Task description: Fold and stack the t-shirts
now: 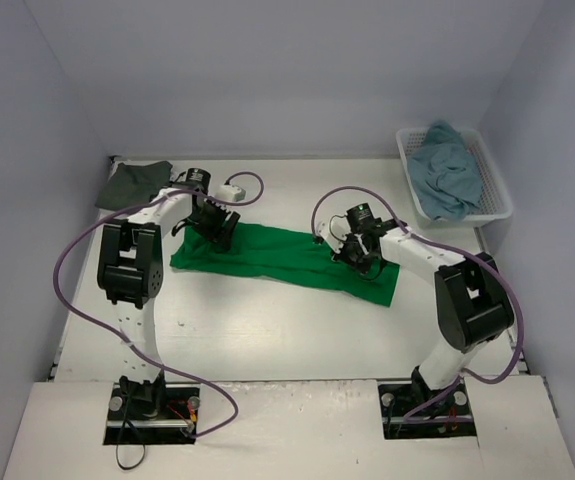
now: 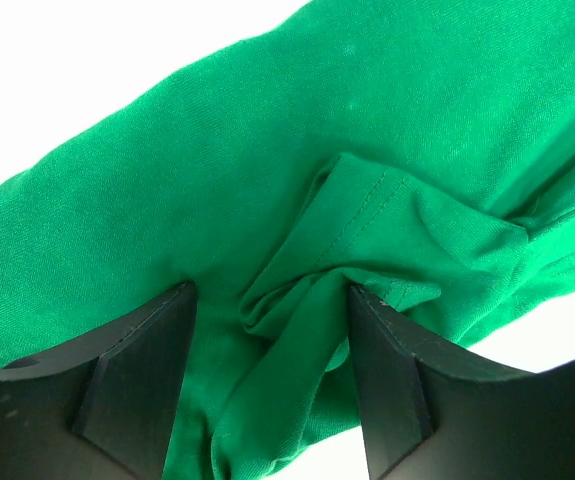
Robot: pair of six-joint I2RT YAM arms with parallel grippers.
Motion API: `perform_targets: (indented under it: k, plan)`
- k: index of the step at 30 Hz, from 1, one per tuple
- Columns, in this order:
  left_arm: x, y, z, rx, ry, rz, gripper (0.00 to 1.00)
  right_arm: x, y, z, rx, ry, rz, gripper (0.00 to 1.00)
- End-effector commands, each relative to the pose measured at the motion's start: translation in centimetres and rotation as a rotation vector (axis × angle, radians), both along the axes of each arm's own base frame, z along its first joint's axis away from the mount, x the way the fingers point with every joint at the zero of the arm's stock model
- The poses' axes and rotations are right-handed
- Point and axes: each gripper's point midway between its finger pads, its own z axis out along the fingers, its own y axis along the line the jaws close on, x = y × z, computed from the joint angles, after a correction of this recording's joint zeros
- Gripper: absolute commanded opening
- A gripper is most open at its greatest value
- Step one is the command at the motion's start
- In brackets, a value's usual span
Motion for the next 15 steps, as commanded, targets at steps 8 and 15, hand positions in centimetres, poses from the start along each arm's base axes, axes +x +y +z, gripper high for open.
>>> perform_targets:
  k: [8,15]
  plan:
    - [1.7,0.9,0.6,0.041,-0.015,0.011,0.56,-0.1,0.9,0.0,-0.012,0.027,0.046,0.11]
    - [2.8,0.8,1.0,0.042,-0.02,0.01,0.56,1.6,-0.4,0.0,-0.127,-0.02,-0.031,0.38]
